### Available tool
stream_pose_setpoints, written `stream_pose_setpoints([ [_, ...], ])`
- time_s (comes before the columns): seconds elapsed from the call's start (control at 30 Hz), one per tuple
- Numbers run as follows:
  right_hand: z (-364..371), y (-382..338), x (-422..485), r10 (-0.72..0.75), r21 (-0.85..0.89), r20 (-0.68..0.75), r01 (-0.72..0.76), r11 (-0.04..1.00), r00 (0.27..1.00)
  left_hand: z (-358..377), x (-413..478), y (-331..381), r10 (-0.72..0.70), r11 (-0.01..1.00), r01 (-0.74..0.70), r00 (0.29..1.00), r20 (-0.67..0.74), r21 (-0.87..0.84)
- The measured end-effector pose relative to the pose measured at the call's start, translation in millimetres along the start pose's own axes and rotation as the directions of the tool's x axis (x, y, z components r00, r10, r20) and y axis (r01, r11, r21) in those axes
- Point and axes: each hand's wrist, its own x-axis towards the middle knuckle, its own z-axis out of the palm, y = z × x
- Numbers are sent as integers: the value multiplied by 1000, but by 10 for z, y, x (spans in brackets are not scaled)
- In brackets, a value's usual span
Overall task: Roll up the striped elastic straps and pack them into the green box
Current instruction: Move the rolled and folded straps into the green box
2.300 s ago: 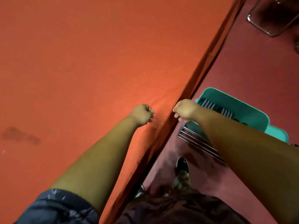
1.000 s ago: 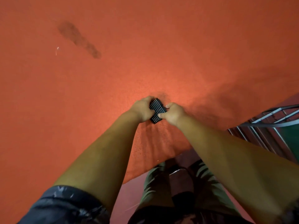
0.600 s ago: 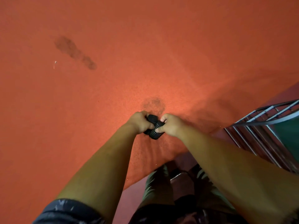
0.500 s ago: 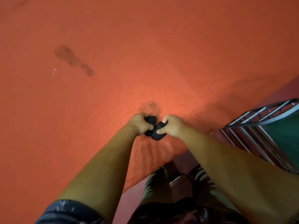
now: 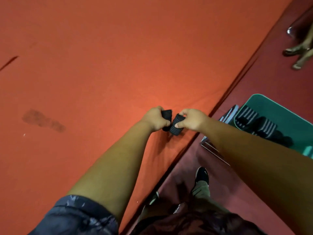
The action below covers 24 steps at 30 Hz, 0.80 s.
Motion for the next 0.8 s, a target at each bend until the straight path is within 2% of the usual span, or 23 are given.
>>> stream_pose_setpoints([
  [0.3, -1101, 1073, -551, 92, 154, -202, -61, 986, 975, 568, 395, 1556, 219, 965, -231, 970, 102, 127],
  [0.47, -1444, 1723, -840, 225, 214, -296, -166, 963, 928, 1031, 553, 2210, 290, 930, -319, 942, 168, 183],
  [0.6, -1624, 2263, -1028, 350, 291, -310, -262, 920, 884, 1464, 655, 2619, 322, 910, -365, 921, 220, 197],
  [0.8, -1731, 2868, -1135, 452, 284, -270, -378, 881, 850, 2018, 804, 2906, 386, 866, -462, 862, 329, 192],
])
